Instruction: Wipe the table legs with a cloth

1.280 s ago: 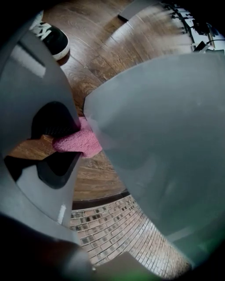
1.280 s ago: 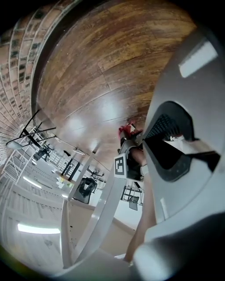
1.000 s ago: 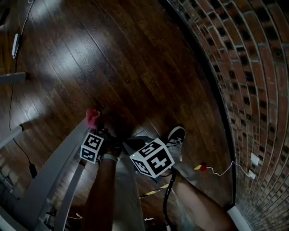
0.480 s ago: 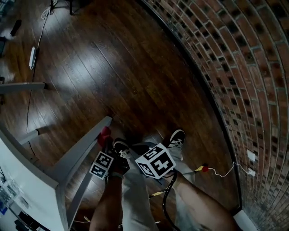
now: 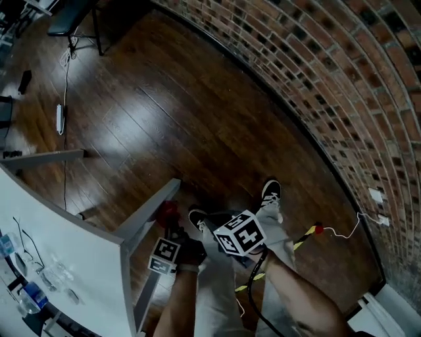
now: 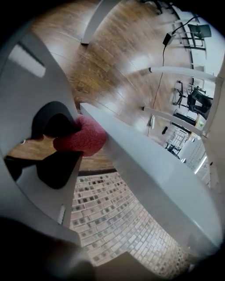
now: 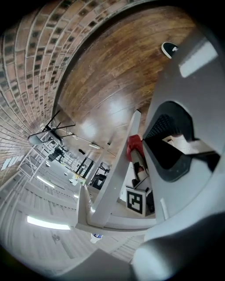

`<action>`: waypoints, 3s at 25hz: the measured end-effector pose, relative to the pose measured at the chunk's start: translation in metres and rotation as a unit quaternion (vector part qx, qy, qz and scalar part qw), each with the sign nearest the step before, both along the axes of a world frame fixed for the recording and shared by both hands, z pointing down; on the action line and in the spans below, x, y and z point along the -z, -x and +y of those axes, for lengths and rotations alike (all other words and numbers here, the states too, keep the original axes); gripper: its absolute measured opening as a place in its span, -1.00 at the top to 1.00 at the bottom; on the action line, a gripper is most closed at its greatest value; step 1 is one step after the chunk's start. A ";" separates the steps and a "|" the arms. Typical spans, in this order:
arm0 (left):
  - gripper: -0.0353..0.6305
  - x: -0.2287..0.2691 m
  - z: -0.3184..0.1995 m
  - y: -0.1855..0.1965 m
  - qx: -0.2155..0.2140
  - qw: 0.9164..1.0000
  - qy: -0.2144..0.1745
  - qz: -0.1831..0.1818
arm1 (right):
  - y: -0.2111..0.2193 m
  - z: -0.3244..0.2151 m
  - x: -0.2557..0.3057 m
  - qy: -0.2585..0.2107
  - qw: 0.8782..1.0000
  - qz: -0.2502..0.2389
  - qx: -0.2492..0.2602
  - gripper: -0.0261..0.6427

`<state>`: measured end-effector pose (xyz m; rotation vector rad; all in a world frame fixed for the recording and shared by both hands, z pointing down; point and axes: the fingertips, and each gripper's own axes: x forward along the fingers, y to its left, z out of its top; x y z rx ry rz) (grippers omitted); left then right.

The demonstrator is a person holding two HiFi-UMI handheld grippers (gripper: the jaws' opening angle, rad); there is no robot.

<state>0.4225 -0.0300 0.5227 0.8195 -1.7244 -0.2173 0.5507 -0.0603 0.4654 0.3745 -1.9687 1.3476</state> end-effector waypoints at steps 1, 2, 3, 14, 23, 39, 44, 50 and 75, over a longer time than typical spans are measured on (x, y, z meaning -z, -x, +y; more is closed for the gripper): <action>0.73 0.012 -0.004 0.000 0.001 1.000 -0.017 0.006 | 0.002 0.003 0.003 -0.002 1.000 0.001 -0.013 0.94; 0.73 0.023 -0.007 0.000 0.001 0.999 -0.032 0.012 | 0.004 0.006 0.007 -0.003 1.000 0.001 -0.027 0.94; 0.73 0.033 -0.010 0.001 0.000 0.999 -0.045 0.015 | 0.006 0.009 0.011 -0.004 0.999 0.000 -0.041 0.94; 0.73 0.129 -0.014 0.009 0.036 0.983 -0.178 0.036 | -0.001 0.040 0.056 -0.042 0.996 -0.024 -0.070 0.94; 0.73 0.228 -0.026 -0.009 -0.004 0.962 -0.274 0.023 | -0.048 0.078 0.089 -0.052 0.993 -0.036 -0.104 0.94; 0.74 0.272 0.063 0.021 0.009 0.951 -0.309 -0.004 | -0.011 0.178 0.108 -0.061 0.990 -0.059 -0.116 0.94; 0.74 0.271 0.110 0.034 -0.025 0.953 -0.302 -0.006 | 0.029 0.229 0.105 -0.058 0.989 -0.057 -0.126 0.94; 0.74 0.275 0.159 0.036 -0.065 0.949 -0.307 0.033 | 0.069 0.293 0.105 -0.049 0.982 -0.050 -0.175 0.94; 0.74 0.262 0.388 0.091 -0.088 0.965 -0.246 -0.005 | 0.088 0.489 0.128 -0.056 0.979 -0.025 -0.193 0.94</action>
